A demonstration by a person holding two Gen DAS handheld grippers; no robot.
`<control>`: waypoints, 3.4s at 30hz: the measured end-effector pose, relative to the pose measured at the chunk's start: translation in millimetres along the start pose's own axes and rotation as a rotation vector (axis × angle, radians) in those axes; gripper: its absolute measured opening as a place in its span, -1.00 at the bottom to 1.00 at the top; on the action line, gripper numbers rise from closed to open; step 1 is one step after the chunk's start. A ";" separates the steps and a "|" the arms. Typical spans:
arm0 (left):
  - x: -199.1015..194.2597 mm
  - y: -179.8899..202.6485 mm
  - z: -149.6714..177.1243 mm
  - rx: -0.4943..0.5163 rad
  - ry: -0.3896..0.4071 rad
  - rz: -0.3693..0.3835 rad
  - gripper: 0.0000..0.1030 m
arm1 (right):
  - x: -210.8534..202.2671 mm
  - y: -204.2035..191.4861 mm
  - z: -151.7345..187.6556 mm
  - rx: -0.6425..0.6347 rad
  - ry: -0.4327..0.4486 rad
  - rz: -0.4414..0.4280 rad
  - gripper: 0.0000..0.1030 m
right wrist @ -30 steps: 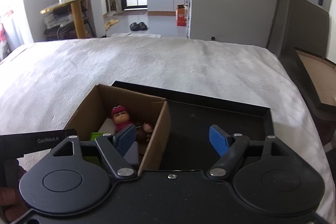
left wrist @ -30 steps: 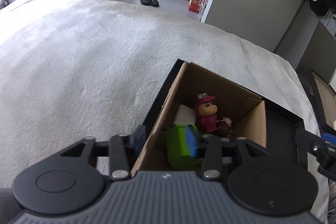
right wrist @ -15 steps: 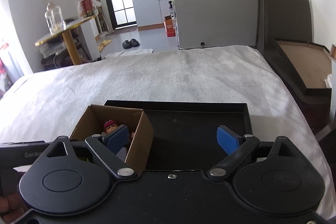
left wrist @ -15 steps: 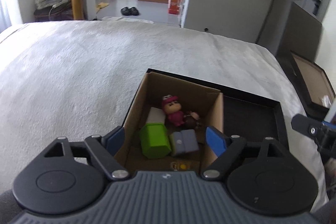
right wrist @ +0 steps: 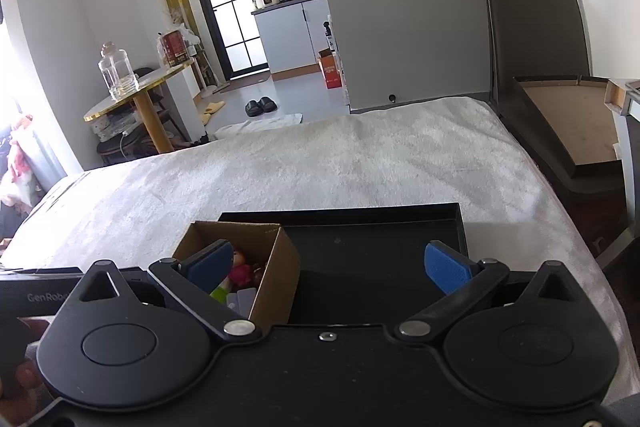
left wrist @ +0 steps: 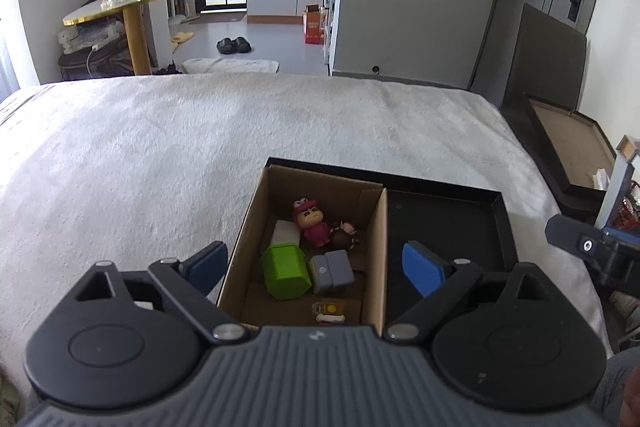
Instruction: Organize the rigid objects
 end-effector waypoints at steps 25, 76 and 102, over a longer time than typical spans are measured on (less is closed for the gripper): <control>-86.3 -17.4 0.7 0.005 0.062 0.092 0.96 | -90.6 -6.1 -8.0 0.045 0.073 -0.002 1.00; -135.3 -32.0 39.0 0.058 0.104 0.163 0.97 | -132.2 -6.2 14.9 0.024 -0.042 0.063 1.00; -127.1 -29.1 43.6 0.072 0.075 0.159 0.97 | -126.4 -11.7 22.2 -0.001 -0.087 0.032 1.00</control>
Point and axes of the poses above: each gripper's, at about its wrist camera, not at the fingertips, and x roughly the way its jaws point, y to its right, z to its underside, the point moved 2 cm from there along x, roughly the way its jaws point, and after that the axes turned 8 degrees about x, right-handed, at the moved point
